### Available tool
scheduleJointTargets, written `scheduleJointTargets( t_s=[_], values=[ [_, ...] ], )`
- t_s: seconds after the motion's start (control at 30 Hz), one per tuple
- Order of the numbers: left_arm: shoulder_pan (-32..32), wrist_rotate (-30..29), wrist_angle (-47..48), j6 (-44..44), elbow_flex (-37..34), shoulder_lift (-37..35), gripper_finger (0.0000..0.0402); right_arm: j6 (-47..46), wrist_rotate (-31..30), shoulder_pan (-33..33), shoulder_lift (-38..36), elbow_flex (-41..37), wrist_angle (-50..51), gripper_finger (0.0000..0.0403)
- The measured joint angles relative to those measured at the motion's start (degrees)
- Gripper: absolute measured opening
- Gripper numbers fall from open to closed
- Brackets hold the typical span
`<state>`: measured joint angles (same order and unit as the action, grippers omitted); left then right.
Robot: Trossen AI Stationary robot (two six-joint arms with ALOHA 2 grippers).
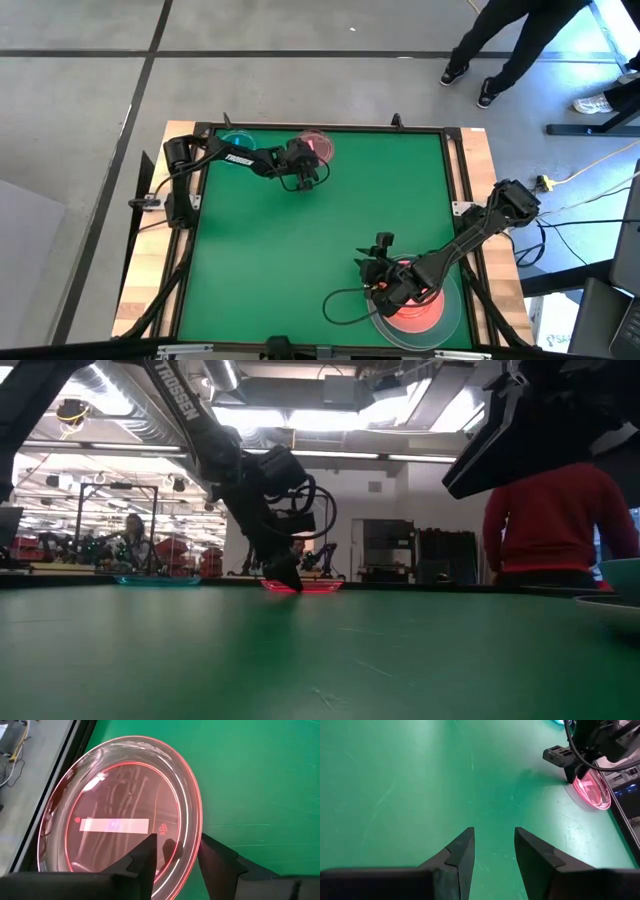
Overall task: Stack plastic plates
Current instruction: Stack the transparent pink plate on top of the transparent pink plate
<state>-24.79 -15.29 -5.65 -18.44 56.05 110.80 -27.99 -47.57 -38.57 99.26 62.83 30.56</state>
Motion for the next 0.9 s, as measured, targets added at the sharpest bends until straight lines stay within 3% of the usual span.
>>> scheduleJointTargets(
  t_s=[0.5, 0.7, 0.9],
  values=[
    [0.2, 0.3, 0.4, 0.0, 0.0, 0.1, 0.0006, 0.0, 0.0, 0.0, 0.0, 0.0, -0.1, 0.0134],
    [3.9, -1.3, 2.5, -0.4, 0.2, -1.5, 0.0003, 0.2, 0.0, 0.0, 0.0, 0.0, -0.1, 0.0134],
    [12.7, -0.6, 2.6, -2.8, 0.3, -7.6, 0.0002, 1.0, 0.0, 0.0, 0.0, 0.0, -0.3, 0.0134]
  ],
)
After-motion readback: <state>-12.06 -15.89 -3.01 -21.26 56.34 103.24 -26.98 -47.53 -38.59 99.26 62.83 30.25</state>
